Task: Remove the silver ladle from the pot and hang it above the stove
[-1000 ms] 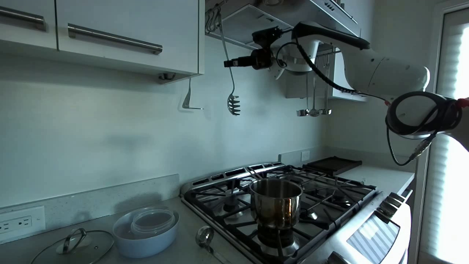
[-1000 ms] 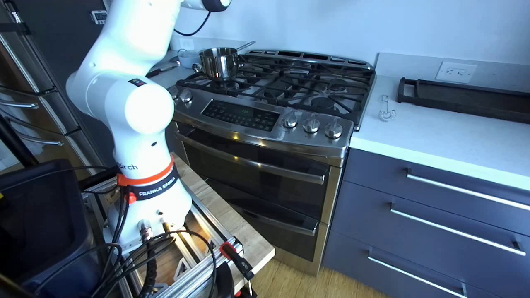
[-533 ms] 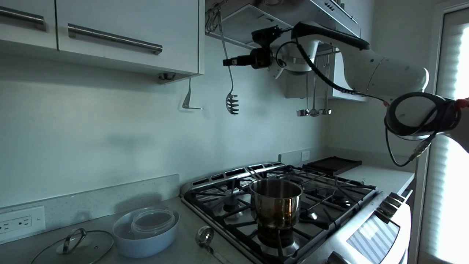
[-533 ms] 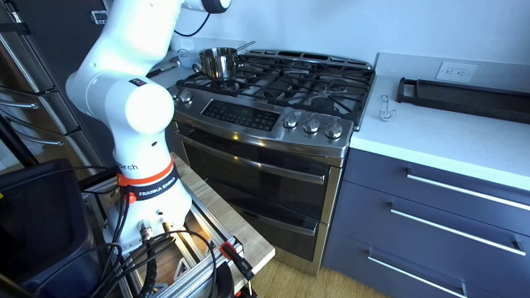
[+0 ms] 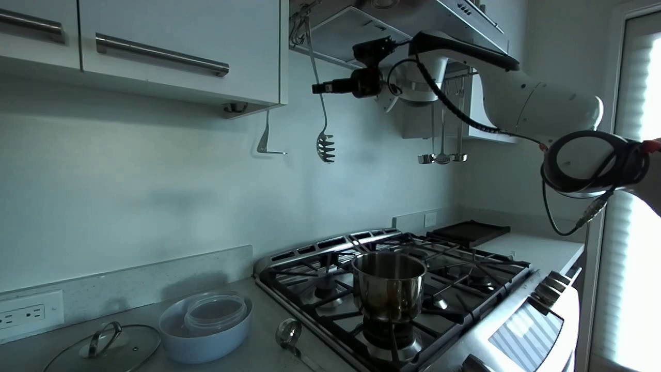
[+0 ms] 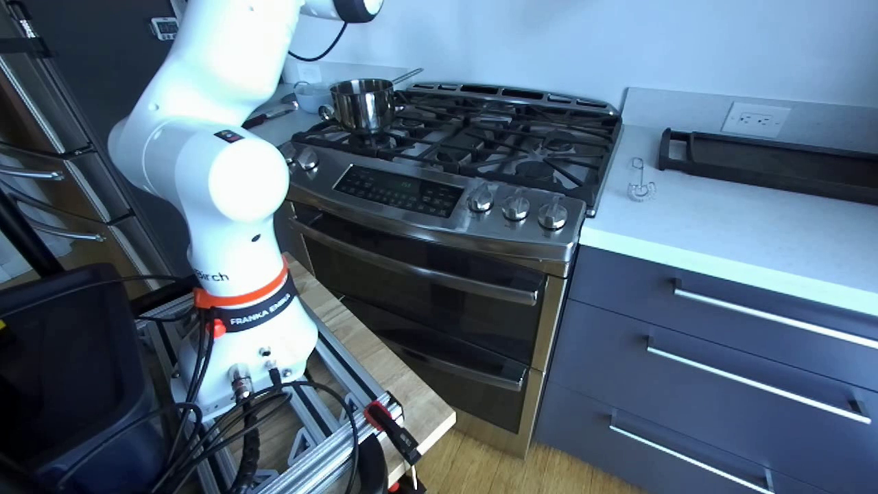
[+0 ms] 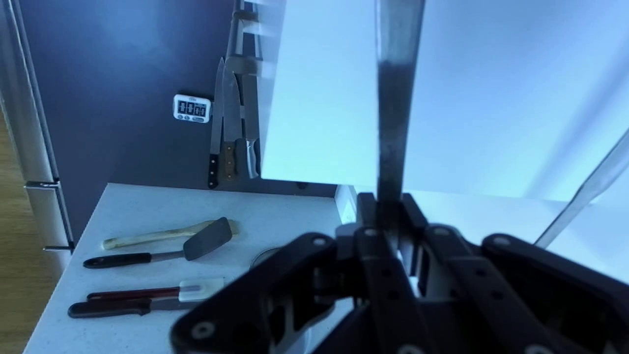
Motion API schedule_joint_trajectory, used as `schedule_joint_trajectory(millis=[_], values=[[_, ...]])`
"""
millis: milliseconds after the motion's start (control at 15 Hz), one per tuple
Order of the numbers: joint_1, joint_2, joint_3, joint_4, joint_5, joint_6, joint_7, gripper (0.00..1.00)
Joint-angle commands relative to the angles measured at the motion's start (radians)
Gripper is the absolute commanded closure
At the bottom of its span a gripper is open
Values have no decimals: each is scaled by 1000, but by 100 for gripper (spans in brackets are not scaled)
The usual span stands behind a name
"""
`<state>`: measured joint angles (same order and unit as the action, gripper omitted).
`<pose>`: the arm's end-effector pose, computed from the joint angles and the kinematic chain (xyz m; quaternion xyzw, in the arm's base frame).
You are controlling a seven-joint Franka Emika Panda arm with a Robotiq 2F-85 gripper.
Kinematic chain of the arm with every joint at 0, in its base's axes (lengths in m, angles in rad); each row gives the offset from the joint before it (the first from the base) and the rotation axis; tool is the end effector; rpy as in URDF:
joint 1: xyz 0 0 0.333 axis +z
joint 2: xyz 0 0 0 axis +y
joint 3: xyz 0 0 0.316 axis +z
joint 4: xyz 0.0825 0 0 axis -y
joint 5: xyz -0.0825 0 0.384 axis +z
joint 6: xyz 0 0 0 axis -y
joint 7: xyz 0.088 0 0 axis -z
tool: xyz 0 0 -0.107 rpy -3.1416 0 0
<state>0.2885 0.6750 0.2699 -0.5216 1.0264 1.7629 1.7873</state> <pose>0.6100 0.3390 0.7611 -0.6493 0.4517 0.4016 0.4616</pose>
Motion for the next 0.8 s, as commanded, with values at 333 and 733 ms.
schedule_joint_trajectory(millis=[333,733], values=[[8,14,9,55,-27,-19,23,97],[5,11,6,56,-31,-26,36,97]])
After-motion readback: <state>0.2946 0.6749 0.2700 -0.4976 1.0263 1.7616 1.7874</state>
